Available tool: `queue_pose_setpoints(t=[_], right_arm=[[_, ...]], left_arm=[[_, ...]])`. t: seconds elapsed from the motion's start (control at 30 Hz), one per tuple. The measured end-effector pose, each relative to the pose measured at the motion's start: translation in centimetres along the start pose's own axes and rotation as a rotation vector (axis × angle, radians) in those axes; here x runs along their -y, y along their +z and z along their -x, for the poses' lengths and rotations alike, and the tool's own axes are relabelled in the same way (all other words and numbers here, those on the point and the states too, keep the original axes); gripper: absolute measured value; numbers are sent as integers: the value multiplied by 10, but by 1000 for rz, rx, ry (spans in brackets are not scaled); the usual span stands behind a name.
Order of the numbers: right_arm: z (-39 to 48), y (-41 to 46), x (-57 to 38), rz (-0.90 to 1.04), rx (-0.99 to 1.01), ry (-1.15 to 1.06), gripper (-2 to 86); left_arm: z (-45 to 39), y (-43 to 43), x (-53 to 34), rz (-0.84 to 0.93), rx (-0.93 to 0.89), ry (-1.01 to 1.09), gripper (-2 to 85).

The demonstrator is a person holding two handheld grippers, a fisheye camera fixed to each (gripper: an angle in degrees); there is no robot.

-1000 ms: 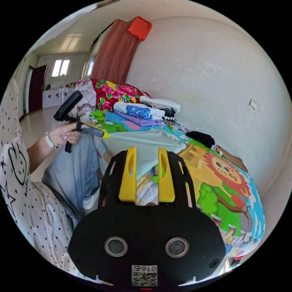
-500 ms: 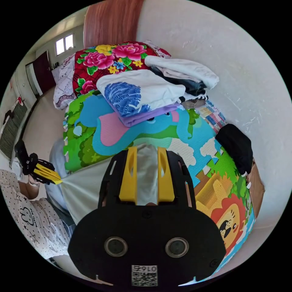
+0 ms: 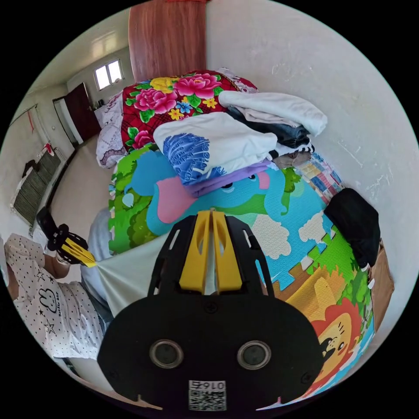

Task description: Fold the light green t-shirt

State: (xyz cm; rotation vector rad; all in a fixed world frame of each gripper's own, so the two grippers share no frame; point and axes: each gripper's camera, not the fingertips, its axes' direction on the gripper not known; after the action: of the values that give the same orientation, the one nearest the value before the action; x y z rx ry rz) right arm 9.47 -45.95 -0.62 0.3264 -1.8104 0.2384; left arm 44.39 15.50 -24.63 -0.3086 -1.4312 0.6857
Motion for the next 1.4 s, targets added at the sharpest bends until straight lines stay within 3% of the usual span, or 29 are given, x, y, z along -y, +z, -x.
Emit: queue_pose_setpoints(t=[0.33, 0.57, 0.67, 0.73, 0.97, 1.07, 1.2, 1.4], right_arm=[[-18, 63, 66, 268, -90, -6, 9], [-48, 40, 88, 227, -29, 97, 69], [-55, -3, 89, 120, -74, 123, 57], [-50, -26, 85, 92, -116, 77, 26], [12, -19, 73, 312, -160, -246, -3], [11, -1, 78, 371, -262, -224, -4], [-13, -21, 87, 308, -241, -108, -3], [-38, -129, 44, 109, -133, 60, 9]], left_arm=[[12, 8, -2, 54, 15, -92, -10], [10, 11, 9, 71, 18, -99, -10], [12, 8, 14, 66, 20, -114, -10], [14, 7, 17, 71, 34, -137, -10], [1, 1, 48, 43, 58, -62, -10], [-15, 7, 62, 44, 12, -23, -10], [-37, 17, 70, 111, 46, 48, -10], [-53, 23, 86, 164, 180, 161, -10]])
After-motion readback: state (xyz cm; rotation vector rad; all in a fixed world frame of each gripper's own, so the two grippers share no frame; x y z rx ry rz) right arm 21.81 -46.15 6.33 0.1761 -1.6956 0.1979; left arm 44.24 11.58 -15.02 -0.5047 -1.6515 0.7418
